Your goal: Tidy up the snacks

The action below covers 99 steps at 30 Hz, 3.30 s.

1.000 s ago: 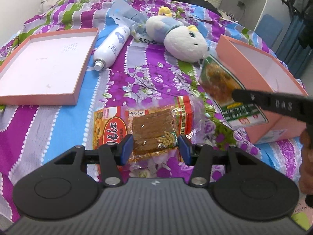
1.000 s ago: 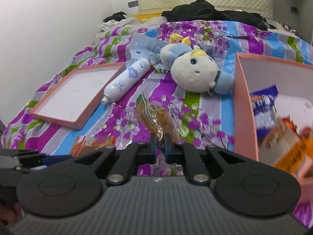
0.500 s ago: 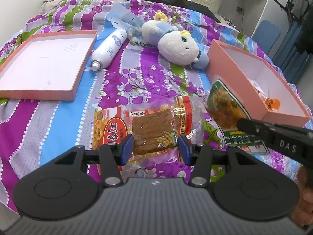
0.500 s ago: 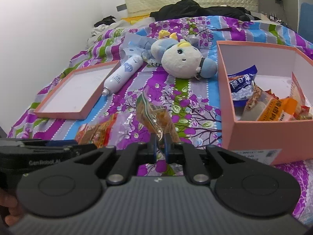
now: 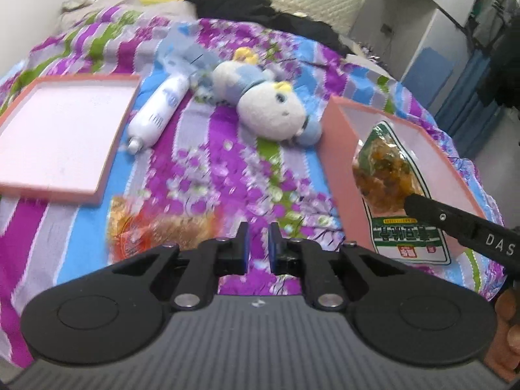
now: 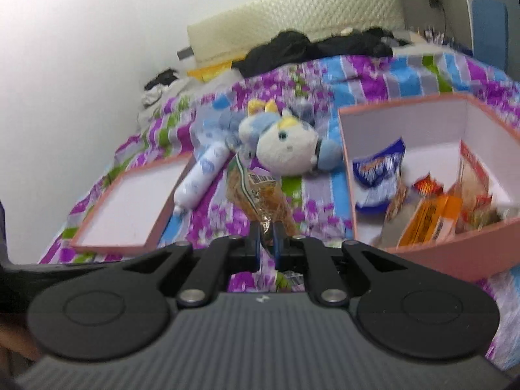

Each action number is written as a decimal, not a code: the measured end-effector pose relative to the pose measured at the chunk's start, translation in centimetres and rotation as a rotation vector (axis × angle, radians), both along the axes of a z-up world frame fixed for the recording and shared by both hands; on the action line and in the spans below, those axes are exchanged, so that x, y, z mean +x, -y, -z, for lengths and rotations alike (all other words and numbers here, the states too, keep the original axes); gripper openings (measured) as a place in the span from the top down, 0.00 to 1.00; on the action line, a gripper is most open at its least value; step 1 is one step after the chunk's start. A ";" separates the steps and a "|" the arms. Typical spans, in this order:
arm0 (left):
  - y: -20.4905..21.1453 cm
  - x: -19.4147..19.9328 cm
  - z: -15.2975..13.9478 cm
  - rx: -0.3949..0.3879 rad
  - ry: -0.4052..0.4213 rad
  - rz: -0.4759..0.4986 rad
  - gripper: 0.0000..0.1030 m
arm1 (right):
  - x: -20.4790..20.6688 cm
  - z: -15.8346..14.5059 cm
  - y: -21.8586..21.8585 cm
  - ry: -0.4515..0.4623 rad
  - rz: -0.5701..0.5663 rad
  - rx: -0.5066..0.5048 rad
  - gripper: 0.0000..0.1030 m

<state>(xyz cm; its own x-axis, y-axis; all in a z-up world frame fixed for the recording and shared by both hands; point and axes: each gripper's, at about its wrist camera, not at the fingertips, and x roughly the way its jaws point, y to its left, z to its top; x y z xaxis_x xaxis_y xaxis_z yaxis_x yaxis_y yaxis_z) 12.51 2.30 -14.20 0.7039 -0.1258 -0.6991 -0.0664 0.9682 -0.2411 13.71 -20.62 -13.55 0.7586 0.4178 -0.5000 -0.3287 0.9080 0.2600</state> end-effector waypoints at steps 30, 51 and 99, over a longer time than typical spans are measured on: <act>-2.6 1.5 9.3 0.030 -0.115 -0.016 0.31 | -1.4 7.5 0.5 -0.146 -0.012 -0.034 0.89; -3.8 5.8 13.7 0.221 -0.230 -0.003 0.44 | -1.4 7.6 0.0 -0.152 -0.034 -0.030 0.89; 18.9 18.8 -10.2 -0.053 0.087 0.293 0.44 | 10.1 -6.5 18.0 0.114 0.314 -0.105 0.89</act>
<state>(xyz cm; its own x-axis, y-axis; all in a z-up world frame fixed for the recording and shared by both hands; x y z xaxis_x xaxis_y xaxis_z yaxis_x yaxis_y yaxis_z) 31.31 -16.63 -4.00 0.6888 -0.3669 -0.6252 0.2370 0.9291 -0.2840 23.82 -38.63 -7.02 0.8955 0.1057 -0.4323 -0.0503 0.9892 0.1377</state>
